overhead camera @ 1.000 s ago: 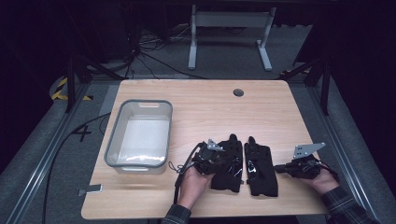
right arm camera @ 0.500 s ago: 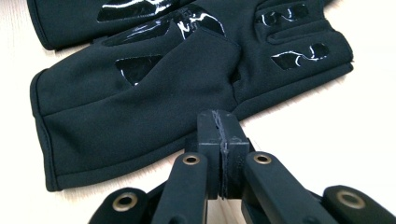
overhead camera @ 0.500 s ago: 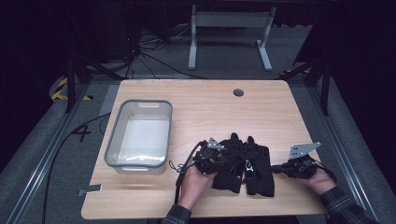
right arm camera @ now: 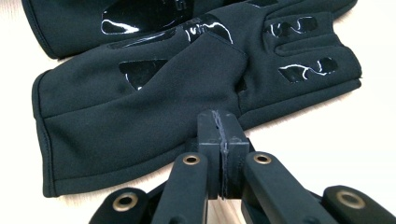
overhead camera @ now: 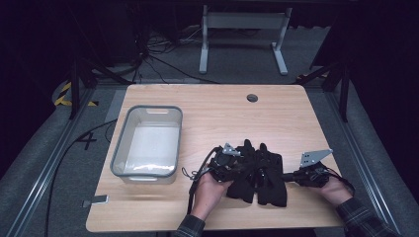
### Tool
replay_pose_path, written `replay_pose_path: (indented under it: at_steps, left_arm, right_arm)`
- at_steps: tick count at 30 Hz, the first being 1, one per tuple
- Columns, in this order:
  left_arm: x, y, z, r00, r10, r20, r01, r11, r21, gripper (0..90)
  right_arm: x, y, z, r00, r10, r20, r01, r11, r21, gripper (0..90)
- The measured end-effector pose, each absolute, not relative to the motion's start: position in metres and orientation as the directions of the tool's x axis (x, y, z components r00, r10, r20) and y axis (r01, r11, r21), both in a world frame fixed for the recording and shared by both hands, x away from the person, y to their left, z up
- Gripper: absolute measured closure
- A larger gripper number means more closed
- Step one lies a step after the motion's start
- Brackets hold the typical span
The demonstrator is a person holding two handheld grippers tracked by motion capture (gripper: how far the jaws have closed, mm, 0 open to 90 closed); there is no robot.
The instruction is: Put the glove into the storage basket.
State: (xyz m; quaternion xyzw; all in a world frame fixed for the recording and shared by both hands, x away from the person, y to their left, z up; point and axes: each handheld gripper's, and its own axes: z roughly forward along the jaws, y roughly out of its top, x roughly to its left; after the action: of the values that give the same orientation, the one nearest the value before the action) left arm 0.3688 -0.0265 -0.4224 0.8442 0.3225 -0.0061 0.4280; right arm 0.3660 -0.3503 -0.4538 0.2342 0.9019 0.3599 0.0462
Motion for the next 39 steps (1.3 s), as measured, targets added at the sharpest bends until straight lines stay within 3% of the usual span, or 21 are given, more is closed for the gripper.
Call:
replay_pose_path:
  at_steps: [21,39]
  left_arm:
    - [0.375,-0.039,-0.412,0.808,0.515,-0.286,0.529,-0.422,0.736,79.7]
    - [0.380,-0.073,-0.409,0.831,0.476,-0.289,0.507,-0.430,0.747,78.1]
  right_arm:
    - [0.381,-0.328,-0.455,-0.900,0.424,0.097,0.372,0.634,0.678,89.9]
    - [0.381,-0.326,-0.457,-0.904,0.417,0.100,0.369,0.638,0.676,89.9]
